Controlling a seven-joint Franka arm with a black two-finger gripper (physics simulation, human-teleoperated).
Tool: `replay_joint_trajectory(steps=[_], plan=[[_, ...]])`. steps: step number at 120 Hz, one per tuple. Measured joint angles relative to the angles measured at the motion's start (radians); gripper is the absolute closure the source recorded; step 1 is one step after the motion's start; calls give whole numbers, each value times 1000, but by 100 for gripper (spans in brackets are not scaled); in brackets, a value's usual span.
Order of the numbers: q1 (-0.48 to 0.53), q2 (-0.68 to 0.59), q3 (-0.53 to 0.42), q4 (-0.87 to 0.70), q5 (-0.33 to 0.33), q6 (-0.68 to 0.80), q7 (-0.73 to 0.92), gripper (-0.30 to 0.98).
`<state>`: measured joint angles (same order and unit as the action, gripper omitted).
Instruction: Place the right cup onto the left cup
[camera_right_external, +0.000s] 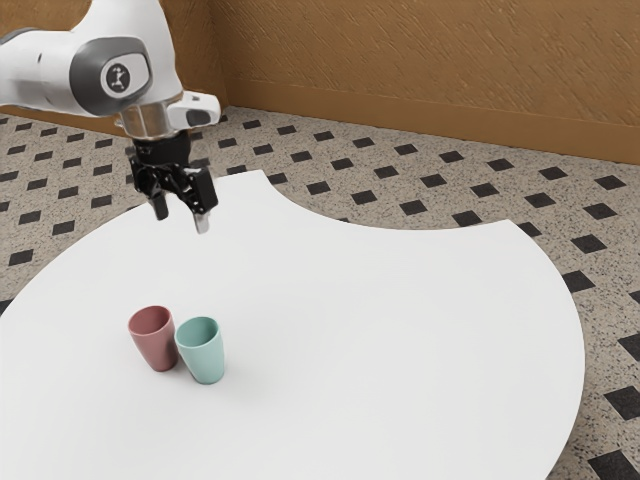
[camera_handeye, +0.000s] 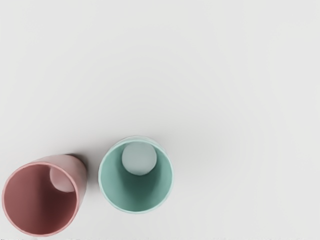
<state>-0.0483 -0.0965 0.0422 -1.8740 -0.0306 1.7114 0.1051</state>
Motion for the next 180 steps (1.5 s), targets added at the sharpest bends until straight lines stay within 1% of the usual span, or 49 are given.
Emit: replay_joint_trajectory(steps=[14,49,70,82,109,127,148,153,169,180], plan=[[-3,-41,-1,-159,-26,97,-20,0],[-21,-41,-2,-374,-51,314,-73,0],[-46,9,-2,-396,-60,401,-100,0],[-46,20,-1,-423,-63,434,-112,0],[-43,97,1,-437,-65,508,-133,0],[-42,138,2,-437,-66,546,-143,0],[-46,159,4,-436,-61,571,-152,0],[-46,161,4,-437,-60,574,-154,5],[-45,163,4,-436,-55,580,-159,41],[-46,162,4,-436,-54,583,-161,57]])
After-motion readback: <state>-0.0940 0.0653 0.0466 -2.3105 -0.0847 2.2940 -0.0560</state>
